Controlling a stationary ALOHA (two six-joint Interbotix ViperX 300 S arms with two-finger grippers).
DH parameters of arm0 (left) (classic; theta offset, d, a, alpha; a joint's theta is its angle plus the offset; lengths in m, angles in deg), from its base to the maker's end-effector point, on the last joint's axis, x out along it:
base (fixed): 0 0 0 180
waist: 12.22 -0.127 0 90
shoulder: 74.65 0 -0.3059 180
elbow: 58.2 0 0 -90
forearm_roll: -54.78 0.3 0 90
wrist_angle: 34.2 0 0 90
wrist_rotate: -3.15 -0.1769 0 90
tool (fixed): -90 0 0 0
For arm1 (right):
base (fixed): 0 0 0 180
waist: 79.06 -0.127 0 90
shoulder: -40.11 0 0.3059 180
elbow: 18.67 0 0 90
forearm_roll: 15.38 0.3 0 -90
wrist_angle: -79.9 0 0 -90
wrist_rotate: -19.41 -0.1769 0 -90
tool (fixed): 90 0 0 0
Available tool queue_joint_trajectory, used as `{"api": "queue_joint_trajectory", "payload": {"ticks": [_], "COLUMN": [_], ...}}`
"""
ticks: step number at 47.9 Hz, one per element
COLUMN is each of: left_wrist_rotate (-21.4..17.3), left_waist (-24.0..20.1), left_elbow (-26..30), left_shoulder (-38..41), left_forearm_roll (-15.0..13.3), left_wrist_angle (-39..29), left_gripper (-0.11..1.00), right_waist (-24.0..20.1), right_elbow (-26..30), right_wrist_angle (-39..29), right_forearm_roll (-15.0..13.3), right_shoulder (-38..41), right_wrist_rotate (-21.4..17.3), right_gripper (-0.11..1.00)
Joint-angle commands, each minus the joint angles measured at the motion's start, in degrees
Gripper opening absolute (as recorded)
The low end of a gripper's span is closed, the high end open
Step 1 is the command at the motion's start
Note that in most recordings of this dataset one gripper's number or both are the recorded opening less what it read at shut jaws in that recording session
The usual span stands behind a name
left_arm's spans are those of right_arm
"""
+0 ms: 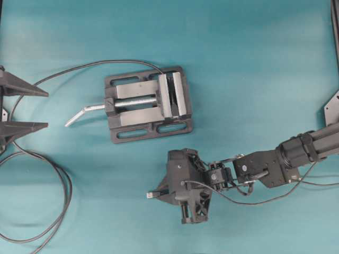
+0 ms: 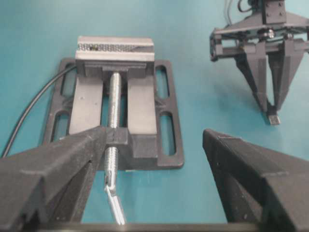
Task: Insert the USB cable into the fixed female connector.
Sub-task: 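Hold the black USB plug in the right gripper and lift it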
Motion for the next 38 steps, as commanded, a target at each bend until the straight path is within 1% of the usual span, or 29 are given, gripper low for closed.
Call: {"api": "queue_joint_trajectory", "payload": {"ticks": [1, 4, 5, 10, 16, 17, 19, 25, 30, 31, 38], "left_wrist_rotate": [1.1, 1.4, 1.4, 1.5, 1.6, 1.6, 1.6, 1.7, 1.7, 1.7, 1.7], "left_waist": [0.2, 0.2, 0.2, 0.2, 0.2, 0.2, 0.1, 0.1, 0.0, 0.0, -0.4], "left_elbow": [0.4, 0.2, 0.1, -0.2, -0.4, -0.4, -0.6, -0.6, -0.6, -0.6, -0.6], "left_shoulder": [0.4, 0.4, 0.5, 0.4, 0.4, 0.4, 0.4, 0.4, 0.4, 0.4, 0.4], "left_forearm_roll": [-0.2, -0.2, -0.2, -0.1, -0.2, -0.2, -0.1, -0.2, -0.2, -0.2, -0.2], "left_wrist_angle": [0.4, 0.4, 0.4, 0.4, 0.4, 0.4, 0.4, 0.4, 0.4, 0.4, 0.4], "left_gripper": [0.96, 0.96, 0.96, 0.96, 0.96, 0.96, 0.96, 0.96, 0.96, 0.96, 0.96], "right_waist": [-0.2, -0.4, -0.5, -1.5, -3.2, -3.6, -4.2, -6.1, -7.6, -8.1, -10.2], "right_elbow": [0.2, 0.2, 0.1, -0.1, -0.3, -0.3, -0.3, -0.1, 0.1, 0.2, 1.0], "right_wrist_angle": [1.8, 2.7, 3.2, 4.8, 8.3, 9.3, 10.4, 12.7, 14.9, 15.9, 20.2], "right_forearm_roll": [3.4, 6.3, 8.1, 14.7, 24.3, 26.8, 30.1, 38.9, 46.0, 48.0, 58.2], "right_shoulder": [-2.5, -2.3, -2.3, -1.8, -1.3, -1.2, -1.2, -1.3, -1.2, -1.1, -0.5], "right_wrist_rotate": [0.7, 2.0, 3.0, 7.3, 13.4, 15.0, 17.1, 22.9, 26.8, 27.9, 33.0], "right_gripper": [0.22, 0.22, 0.22, 0.22, 0.22, 0.22, 0.22, 0.22, 0.22, 0.22, 0.22]}}
